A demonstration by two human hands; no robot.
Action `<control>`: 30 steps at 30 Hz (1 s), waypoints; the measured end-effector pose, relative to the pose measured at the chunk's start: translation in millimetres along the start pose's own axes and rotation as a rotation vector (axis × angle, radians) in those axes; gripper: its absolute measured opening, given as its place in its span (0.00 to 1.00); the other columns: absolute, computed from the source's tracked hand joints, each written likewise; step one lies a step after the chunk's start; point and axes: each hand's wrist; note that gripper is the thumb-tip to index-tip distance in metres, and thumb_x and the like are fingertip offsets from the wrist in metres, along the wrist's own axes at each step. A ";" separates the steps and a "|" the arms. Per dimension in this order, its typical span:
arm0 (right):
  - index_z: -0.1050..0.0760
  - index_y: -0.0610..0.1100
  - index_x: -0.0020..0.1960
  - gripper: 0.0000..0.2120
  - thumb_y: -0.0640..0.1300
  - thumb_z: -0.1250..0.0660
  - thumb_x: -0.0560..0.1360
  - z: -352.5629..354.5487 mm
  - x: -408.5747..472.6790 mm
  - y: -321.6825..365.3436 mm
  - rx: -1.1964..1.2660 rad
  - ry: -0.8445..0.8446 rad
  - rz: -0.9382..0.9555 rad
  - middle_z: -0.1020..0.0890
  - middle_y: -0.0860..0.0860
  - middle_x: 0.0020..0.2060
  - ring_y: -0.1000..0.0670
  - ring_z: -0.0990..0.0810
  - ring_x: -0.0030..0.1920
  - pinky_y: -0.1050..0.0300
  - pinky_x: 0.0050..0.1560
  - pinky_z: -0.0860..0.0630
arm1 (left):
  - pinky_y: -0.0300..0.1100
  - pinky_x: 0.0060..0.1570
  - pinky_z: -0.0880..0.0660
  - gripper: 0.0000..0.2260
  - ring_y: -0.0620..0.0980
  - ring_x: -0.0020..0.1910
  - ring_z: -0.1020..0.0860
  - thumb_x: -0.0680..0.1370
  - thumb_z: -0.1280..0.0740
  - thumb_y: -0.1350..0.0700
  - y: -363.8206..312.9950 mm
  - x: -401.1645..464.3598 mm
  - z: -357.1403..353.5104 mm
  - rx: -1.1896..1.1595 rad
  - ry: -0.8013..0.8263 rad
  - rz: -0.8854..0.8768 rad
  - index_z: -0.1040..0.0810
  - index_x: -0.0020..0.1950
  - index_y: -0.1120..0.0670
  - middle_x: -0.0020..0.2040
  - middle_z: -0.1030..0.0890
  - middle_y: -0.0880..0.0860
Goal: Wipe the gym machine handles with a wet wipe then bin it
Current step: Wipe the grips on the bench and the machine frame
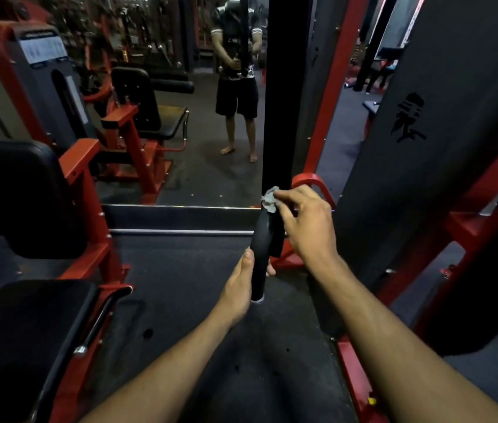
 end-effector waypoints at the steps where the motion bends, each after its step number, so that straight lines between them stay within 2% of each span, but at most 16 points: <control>1: 0.16 0.43 0.57 0.11 0.36 0.30 0.76 -2.6 -1.8 4.4 -0.021 0.037 0.019 0.19 0.51 0.48 0.53 0.20 0.49 0.51 0.54 0.21 | 0.57 0.61 0.26 0.35 0.60 0.52 0.19 0.74 0.50 0.21 1.2 0.2 0.9 0.004 -0.002 0.010 0.18 0.48 0.48 0.49 0.17 0.58; 4: 0.17 0.43 0.58 0.13 0.34 0.30 0.74 -0.3 -24.1 13.5 -0.099 0.134 0.142 0.20 0.50 0.48 0.50 0.21 0.51 0.55 0.55 0.22 | 0.48 0.59 0.23 0.37 0.55 0.53 0.18 0.75 0.49 0.23 -1.5 -1.1 6.9 -0.019 -0.021 0.040 0.18 0.55 0.51 0.51 0.15 0.55; 6: 0.17 0.43 0.58 0.15 0.34 0.28 0.72 6.3 -40.4 17.1 -0.165 0.218 0.228 0.21 0.50 0.49 0.51 0.23 0.51 0.63 0.54 0.26 | 0.34 0.56 0.25 0.33 0.44 0.56 0.19 0.79 0.49 0.29 -2.0 -1.3 10.4 -0.034 -0.039 0.065 0.21 0.66 0.51 0.57 0.16 0.50; 8: 0.17 0.43 0.57 0.16 0.33 0.26 0.70 14.3 -46.7 17.1 -0.169 0.309 0.314 0.20 0.50 0.50 0.51 0.22 0.50 0.64 0.52 0.27 | 0.28 0.53 0.27 0.26 0.35 0.54 0.20 0.82 0.49 0.34 -4.3 -2.7 12.3 -0.023 -0.034 0.068 0.23 0.68 0.48 0.56 0.18 0.45; 9: 0.17 0.43 0.58 0.17 0.32 0.26 0.71 17.6 -43.5 14.6 -0.143 0.316 0.328 0.20 0.50 0.50 0.51 0.22 0.50 0.64 0.53 0.26 | 0.30 0.51 0.26 0.25 0.36 0.50 0.19 0.82 0.49 0.33 -8.1 -4.0 12.2 -0.002 -0.026 0.057 0.21 0.62 0.46 0.51 0.17 0.46; 11: 0.19 0.42 0.62 0.18 0.31 0.29 0.73 22.7 -24.3 9.5 -0.089 0.227 0.272 0.20 0.49 0.52 0.53 0.21 0.52 0.67 0.56 0.26 | 0.41 0.54 0.24 0.32 0.51 0.50 0.18 0.78 0.50 0.26 -6.5 -3.2 11.0 0.025 -0.014 0.027 0.18 0.52 0.50 0.48 0.16 0.56; 12: 0.20 0.42 0.63 0.18 0.31 0.30 0.75 23.5 -10.8 8.6 -0.088 0.169 0.215 0.20 0.49 0.53 0.53 0.21 0.53 0.69 0.57 0.28 | 0.43 0.54 0.24 0.35 0.57 0.49 0.19 0.77 0.51 0.25 -4.5 -2.7 10.5 0.024 0.003 0.019 0.19 0.50 0.51 0.49 0.17 0.59; 13: 0.20 0.41 0.64 0.17 0.33 0.31 0.76 21.2 1.6 9.2 -0.112 0.148 0.157 0.21 0.48 0.53 0.52 0.21 0.53 0.70 0.57 0.30 | 0.39 0.51 0.24 0.35 0.58 0.47 0.20 0.77 0.52 0.26 -4.2 -3.1 10.4 0.022 0.020 0.013 0.19 0.50 0.53 0.49 0.18 0.61; 15: 0.19 0.41 0.60 0.12 0.37 0.33 0.79 9.7 12.6 12.3 -0.210 0.198 0.098 0.24 0.48 0.52 0.50 0.23 0.52 0.63 0.57 0.27 | 0.32 0.44 0.24 0.34 0.52 0.44 0.20 0.79 0.53 0.29 -3.3 -3.7 11.1 0.016 0.043 0.000 0.19 0.50 0.54 0.49 0.19 0.63; 17: 0.19 0.40 0.58 0.10 0.38 0.34 0.79 -1.2 8.7 15.1 -0.259 0.240 0.118 0.25 0.47 0.51 0.49 0.23 0.50 0.53 0.55 0.24 | 0.29 0.43 0.25 0.33 0.49 0.44 0.21 0.80 0.54 0.30 -2.1 -3.5 12.4 0.026 0.049 -0.012 0.19 0.49 0.52 0.50 0.19 0.63; 20: 0.19 0.40 0.59 0.10 0.37 0.35 0.79 -0.1 0.7 19.9 -0.230 0.252 0.133 0.23 0.47 0.53 0.49 0.22 0.52 0.53 0.56 0.24 | 0.28 0.42 0.26 0.33 0.48 0.45 0.20 0.81 0.55 0.32 -1.1 -4.6 16.7 0.020 0.052 -0.019 0.19 0.51 0.54 0.50 0.19 0.62; 22: 0.19 0.41 0.59 0.11 0.36 0.34 0.78 4.5 -5.8 23.2 -0.230 0.262 0.183 0.23 0.48 0.53 0.49 0.21 0.53 0.52 0.55 0.23 | 0.24 0.40 0.28 0.31 0.42 0.46 0.20 0.81 0.54 0.34 0.8 -8.0 17.9 0.003 0.059 0.020 0.20 0.58 0.53 0.51 0.18 0.57; 24: 0.20 0.41 0.60 0.13 0.36 0.32 0.76 8.2 -18.9 27.3 -0.260 0.301 0.261 0.23 0.48 0.53 0.49 0.21 0.53 0.50 0.53 0.21 | 0.21 0.38 0.30 0.24 0.33 0.46 0.21 0.83 0.52 0.38 -3.5 -12.2 17.3 0.000 0.052 0.032 0.22 0.62 0.47 0.50 0.19 0.47; 26: 0.22 0.43 0.62 0.17 0.36 0.29 0.74 11.8 -33.5 28.7 -0.294 0.375 0.326 0.24 0.49 0.54 0.49 0.23 0.53 0.52 0.52 0.21 | 0.21 0.37 0.30 0.15 0.34 0.46 0.22 0.86 0.51 0.43 -7.0 -14.9 16.6 -0.008 0.048 0.021 0.25 0.59 0.42 0.48 0.21 0.42; 28: 0.22 0.44 0.63 0.21 0.36 0.27 0.70 15.2 -43.1 26.9 -0.334 0.460 0.411 0.24 0.50 0.54 0.50 0.24 0.51 0.56 0.50 0.22 | 0.23 0.43 0.29 0.13 0.41 0.52 0.22 0.86 0.49 0.42 -9.5 -16.8 15.8 0.000 0.065 -0.011 0.25 0.57 0.36 0.48 0.20 0.40; 30: 0.22 0.44 0.63 0.20 0.37 0.27 0.71 22.0 -39.7 24.0 -0.346 0.511 0.483 0.24 0.50 0.55 0.50 0.25 0.51 0.56 0.51 0.23 | 0.26 0.54 0.28 0.08 0.37 0.59 0.23 0.83 0.41 0.38 -7.6 -16.9 20.9 0.039 0.121 -0.068 0.27 0.60 0.29 0.54 0.19 0.36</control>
Point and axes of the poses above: each hand's wrist, its own x-axis towards the middle knuckle, its own z-axis out of the back of the hand, y = z × x
